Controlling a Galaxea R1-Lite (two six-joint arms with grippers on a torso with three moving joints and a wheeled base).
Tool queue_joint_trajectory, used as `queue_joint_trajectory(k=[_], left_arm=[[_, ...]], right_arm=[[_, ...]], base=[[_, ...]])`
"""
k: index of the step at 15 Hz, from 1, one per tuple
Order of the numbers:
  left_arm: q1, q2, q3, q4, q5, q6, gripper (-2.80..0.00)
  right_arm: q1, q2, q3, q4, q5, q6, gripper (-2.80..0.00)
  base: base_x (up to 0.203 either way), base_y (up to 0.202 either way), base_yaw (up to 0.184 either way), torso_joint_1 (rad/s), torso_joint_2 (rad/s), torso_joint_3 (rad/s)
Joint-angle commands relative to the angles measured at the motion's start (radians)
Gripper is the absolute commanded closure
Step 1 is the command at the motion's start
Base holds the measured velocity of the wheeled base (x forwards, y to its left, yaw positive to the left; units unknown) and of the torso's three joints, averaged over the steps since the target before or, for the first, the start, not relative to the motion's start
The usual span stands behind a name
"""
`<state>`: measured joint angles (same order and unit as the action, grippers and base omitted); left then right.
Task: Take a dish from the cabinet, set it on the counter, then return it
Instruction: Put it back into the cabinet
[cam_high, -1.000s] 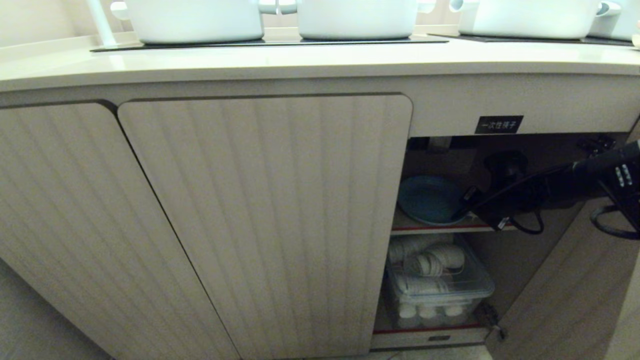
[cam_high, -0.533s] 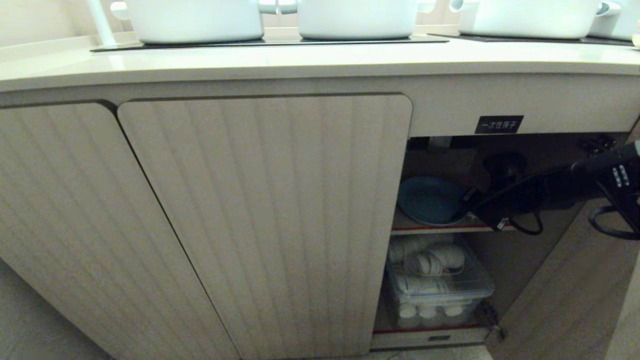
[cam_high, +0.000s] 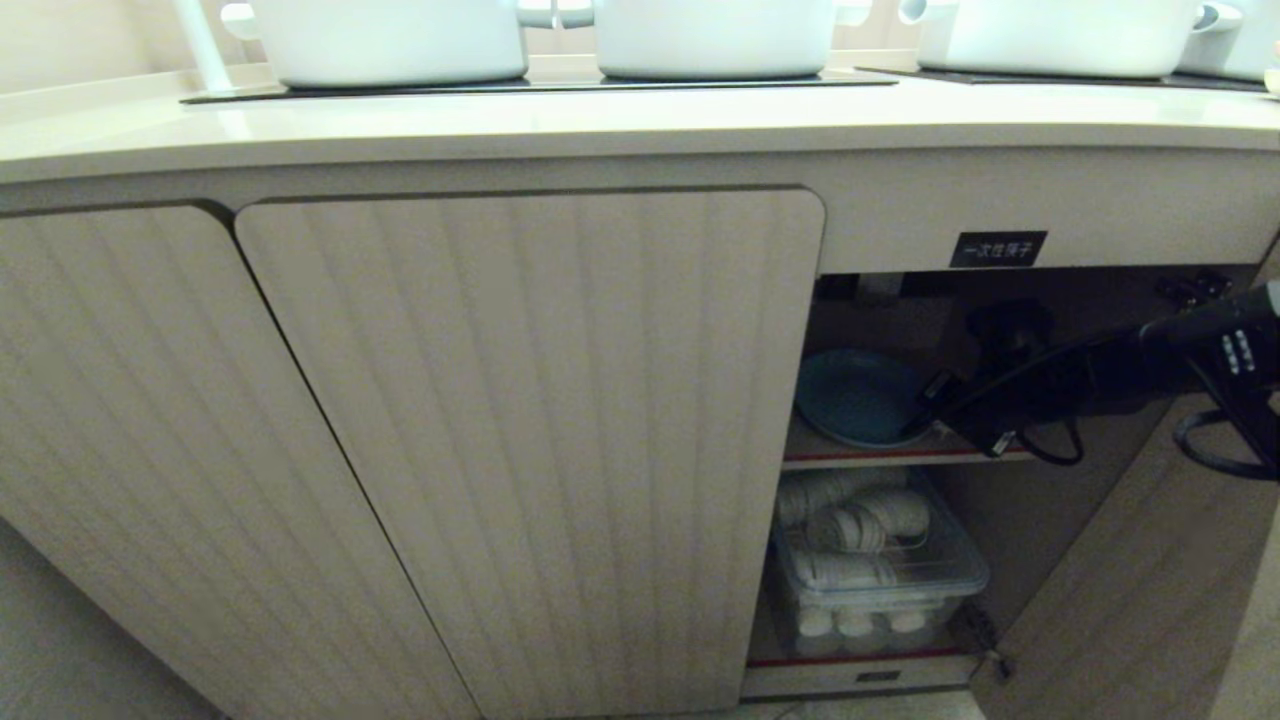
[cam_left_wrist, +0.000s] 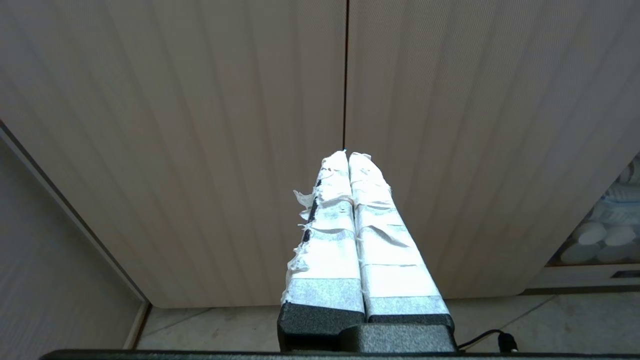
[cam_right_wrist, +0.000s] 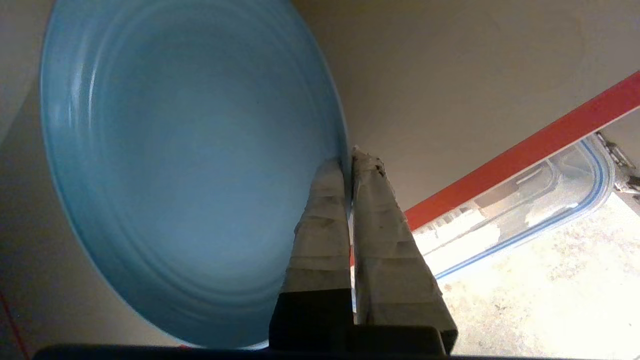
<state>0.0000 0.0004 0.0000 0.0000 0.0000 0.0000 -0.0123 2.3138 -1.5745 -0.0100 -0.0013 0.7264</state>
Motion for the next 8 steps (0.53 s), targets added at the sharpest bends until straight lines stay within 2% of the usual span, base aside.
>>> queue_joint_trajectory(k=[1,8], left_arm=[[0.0,0.0,0.0,0.0,0.0,0.0,0.0],[0.0,0.0,0.0,0.0,0.0,0.0,0.0]], right_arm=[[0.0,0.004,-0.002,0.001,0.0,0.004,0.0],[-0.001,0.015,-0.002,-0.002,0.0,0.004,0.0]], base=[[0.0,0.0,0.0,0.0,0.0,0.0],[0.0,0.0,0.0,0.0,0.0,0.0]])
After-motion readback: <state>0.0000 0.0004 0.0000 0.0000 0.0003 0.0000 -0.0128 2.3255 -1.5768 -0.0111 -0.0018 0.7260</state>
